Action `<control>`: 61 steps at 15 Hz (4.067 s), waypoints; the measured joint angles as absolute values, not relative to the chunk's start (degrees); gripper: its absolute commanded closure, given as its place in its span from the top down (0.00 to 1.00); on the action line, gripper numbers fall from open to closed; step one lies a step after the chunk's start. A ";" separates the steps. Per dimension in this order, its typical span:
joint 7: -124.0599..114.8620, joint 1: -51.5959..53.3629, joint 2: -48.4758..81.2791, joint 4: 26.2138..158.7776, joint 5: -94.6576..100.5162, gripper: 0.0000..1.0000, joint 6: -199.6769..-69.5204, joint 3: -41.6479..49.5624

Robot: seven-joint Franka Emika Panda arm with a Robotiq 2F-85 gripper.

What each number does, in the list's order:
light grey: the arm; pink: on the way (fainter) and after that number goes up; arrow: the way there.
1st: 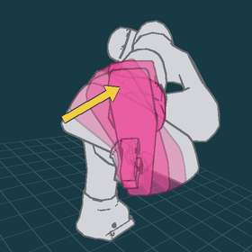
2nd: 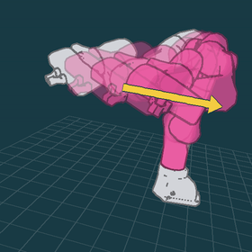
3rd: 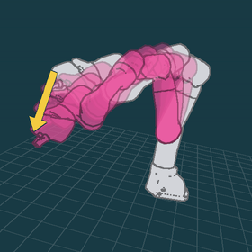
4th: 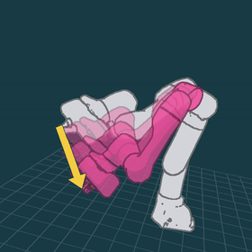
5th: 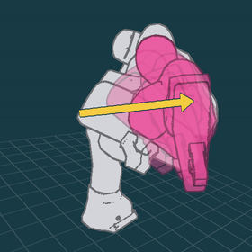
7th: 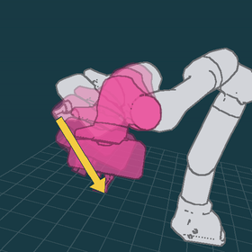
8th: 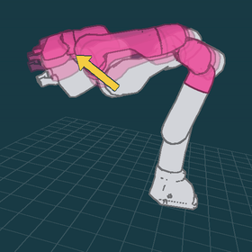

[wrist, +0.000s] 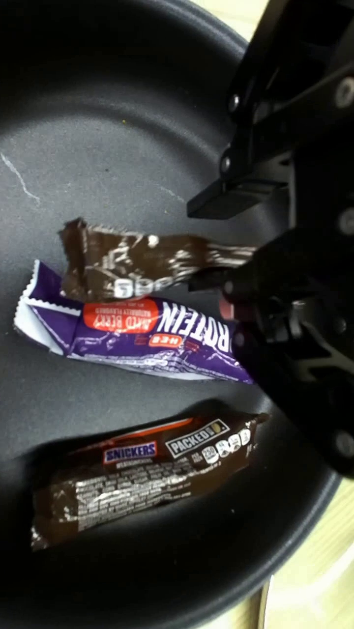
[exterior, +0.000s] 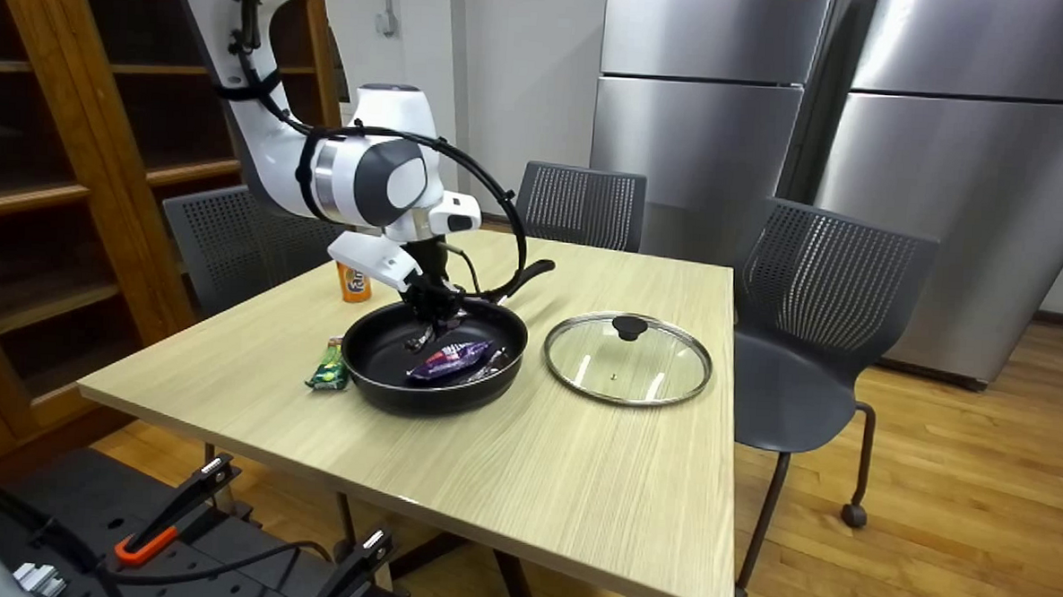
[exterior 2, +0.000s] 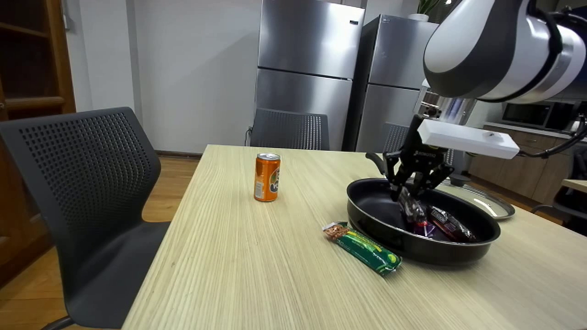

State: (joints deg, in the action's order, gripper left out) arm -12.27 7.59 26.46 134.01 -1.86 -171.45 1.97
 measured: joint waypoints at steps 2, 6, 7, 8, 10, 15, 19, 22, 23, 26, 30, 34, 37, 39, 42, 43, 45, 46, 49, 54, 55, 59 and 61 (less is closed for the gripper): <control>-12.27 7.81 26.44 134.23 -1.85 0.81 -173.28 2.08; -12.13 8.90 26.23 135.15 -1.84 1.00 -175.83 2.35; -12.07 9.47 26.03 135.63 -1.67 1.00 -175.98 2.36; -12.01 10.49 25.71 136.33 -1.32 1.00 -176.20 2.63; -11.99 13.88 24.96 138.14 -0.08 1.00 -177.00 4.07; -12.13 27.63 21.90 143.42 4.81 1.00 -178.88 12.78; -12.21 40.12 20.35 146.15 8.43 1.00 -179.46 21.58; -12.21 48.15 20.32 147.05 10.16 1.00 -179.61 26.42; -12.21 50.31 20.32 147.30 10.66 1.00 -179.73 27.51; -12.13 54.96 20.32 148.03 11.42 1.00 -180.44 29.20; -11.95 56.99 20.32 148.76 11.57 1.00 -181.67 28.90; -11.92 57.28 20.72 149.14 11.58 1.00 -181.74 28.10; -11.92 57.28 21.80 149.12 11.58 1.00 -181.74 27.92; -11.92 57.28 22.75 148.98 11.58 1.00 -181.73 27.93; -11.92 57.12 23.95 148.68 11.58 1.00 -181.73 27.84; -11.92 56.88 24.25 148.56 11.58 1.00 -181.73 27.71; -11.92 56.34 24.69 148.29 11.57 1.00 -181.73 27.58; -11.66 56.00 24.89 148.14 10.88 1.00 -181.73 27.46; -10.38 54.51 25.60 147.44 9.26 1.00 -181.73 26.66; -9.66 52.09 27.07 145.92 8.20 1.00 -181.67 24.38; -9.66 51.74 27.55 145.57 8.18 1.00 -181.67 24.06; -9.66 50.45 29.39 144.10 7.76 1.00 -181.65 22.88; -9.64 49.62 30.14 143.37 7.68 1.00 -181.66 22.15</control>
